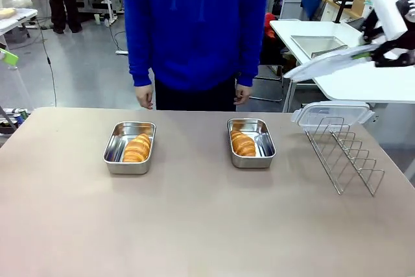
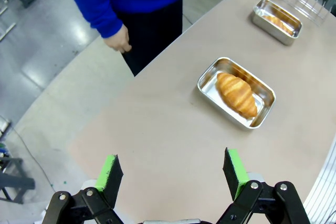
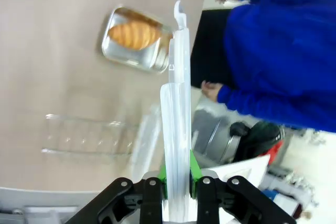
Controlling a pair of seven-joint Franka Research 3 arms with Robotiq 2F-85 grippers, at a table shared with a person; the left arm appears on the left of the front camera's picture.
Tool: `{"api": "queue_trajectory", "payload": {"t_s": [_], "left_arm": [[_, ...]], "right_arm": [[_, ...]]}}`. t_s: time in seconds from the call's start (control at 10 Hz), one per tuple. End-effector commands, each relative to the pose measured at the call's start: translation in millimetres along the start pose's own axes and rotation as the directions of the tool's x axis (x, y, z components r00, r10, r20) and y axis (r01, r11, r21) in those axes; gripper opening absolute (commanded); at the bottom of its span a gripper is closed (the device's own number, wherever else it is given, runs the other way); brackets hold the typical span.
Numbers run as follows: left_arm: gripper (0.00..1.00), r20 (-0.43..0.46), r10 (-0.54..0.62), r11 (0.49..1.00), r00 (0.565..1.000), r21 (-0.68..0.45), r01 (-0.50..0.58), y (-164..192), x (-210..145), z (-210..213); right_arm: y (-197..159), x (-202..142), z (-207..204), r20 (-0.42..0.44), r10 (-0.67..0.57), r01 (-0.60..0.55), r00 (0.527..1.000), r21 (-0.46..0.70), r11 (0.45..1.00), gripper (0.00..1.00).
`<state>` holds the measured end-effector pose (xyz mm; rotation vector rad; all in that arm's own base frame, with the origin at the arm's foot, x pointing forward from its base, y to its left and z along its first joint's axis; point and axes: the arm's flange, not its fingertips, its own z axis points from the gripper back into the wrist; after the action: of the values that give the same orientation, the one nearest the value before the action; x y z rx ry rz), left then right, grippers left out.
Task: Place the bread in airtight containers.
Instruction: Pick up one Airtight Container lid and hand it to the human.
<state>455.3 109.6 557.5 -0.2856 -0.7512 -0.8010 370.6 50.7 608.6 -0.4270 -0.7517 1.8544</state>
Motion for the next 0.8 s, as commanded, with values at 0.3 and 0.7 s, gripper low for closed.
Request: {"api": "queue_trajectory", "payload": {"t_s": [0.3, 0.7], "left_arm": [[1.00, -0.012, -0.015, 1.000, 1.000, -0.001, 0.015, -0.4, 0.4, 1.5], [1.00, -0.012, -0.015, 1.000, 1.000, -0.001, 0.015, -0.4, 0.4, 1.5]], "right_arm": [[-36.6, -1.3, -79.0, 0.250, 0.250, -0.232, 0.935, -0.100, 0.968, 0.00], [-32.3, 8.3, -87.9, 0.238, 0.228, -0.217, 0.944, -0.071, 0.974, 0.00]]}}
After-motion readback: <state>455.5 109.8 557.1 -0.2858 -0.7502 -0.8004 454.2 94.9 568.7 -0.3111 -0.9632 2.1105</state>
